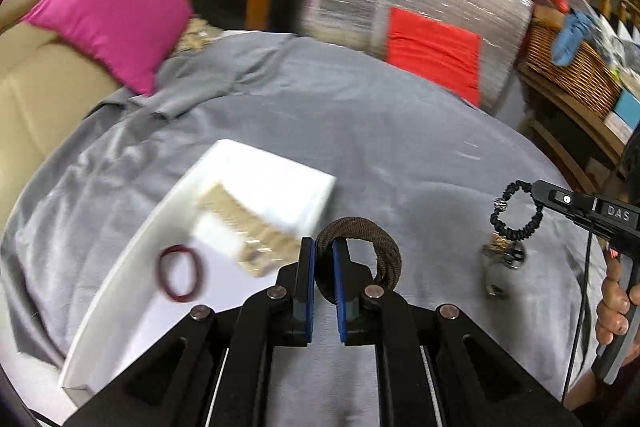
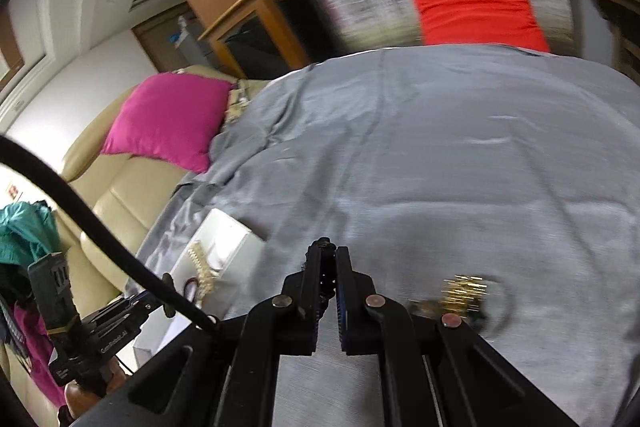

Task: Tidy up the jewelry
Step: 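Carry the scrunchie with the left gripper while the right gripper carries the bracelet to the tray, then open the left gripper over the tray while the right gripper releases the bracelet there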

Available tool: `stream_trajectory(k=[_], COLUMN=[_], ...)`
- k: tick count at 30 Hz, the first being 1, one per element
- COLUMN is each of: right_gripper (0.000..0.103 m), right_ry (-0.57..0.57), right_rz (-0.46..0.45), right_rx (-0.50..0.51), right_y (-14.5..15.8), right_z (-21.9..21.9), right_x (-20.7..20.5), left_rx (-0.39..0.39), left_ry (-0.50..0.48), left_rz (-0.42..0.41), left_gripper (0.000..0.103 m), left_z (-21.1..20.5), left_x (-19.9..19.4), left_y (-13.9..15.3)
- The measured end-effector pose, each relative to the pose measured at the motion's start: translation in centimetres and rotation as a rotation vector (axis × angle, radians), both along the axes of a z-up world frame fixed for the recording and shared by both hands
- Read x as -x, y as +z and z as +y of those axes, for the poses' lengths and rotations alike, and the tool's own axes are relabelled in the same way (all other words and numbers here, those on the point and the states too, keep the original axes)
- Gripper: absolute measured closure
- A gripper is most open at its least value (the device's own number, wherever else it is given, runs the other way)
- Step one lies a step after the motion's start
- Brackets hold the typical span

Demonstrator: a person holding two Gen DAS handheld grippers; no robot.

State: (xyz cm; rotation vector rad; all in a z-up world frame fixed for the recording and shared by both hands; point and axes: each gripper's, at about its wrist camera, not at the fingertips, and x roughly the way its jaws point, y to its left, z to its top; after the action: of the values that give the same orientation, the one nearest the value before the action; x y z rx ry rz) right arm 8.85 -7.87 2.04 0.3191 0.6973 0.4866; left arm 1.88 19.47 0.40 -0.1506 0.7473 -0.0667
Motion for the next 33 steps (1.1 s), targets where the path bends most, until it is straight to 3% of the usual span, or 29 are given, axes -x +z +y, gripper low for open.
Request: stream_trajectory(k=[14,24,33], right_gripper=[0.096,0.095,0.095], right_ry=[0.164,0.281,0.39], right_rz=[-0.02,0.014,0.036], right_rx=[-0.037,-0.003,0.076], right_y=[0.4,-1.5,-3.5], right_z=[12.6,18.9,23.0], right_x=[-2.2,-2.0,0.1], left_rx=[-0.003,-0.024,0.006], left_ry=[0.203,0.253,0.282], left_rz=[0.087,0.144,0.266], left_gripper=[0.094,0.094,0.094], left_z=[8.7,10.6,11.4], left_x=[1.2,2.2,2.5], left_y=[-1.5,-2.3,-4.9])
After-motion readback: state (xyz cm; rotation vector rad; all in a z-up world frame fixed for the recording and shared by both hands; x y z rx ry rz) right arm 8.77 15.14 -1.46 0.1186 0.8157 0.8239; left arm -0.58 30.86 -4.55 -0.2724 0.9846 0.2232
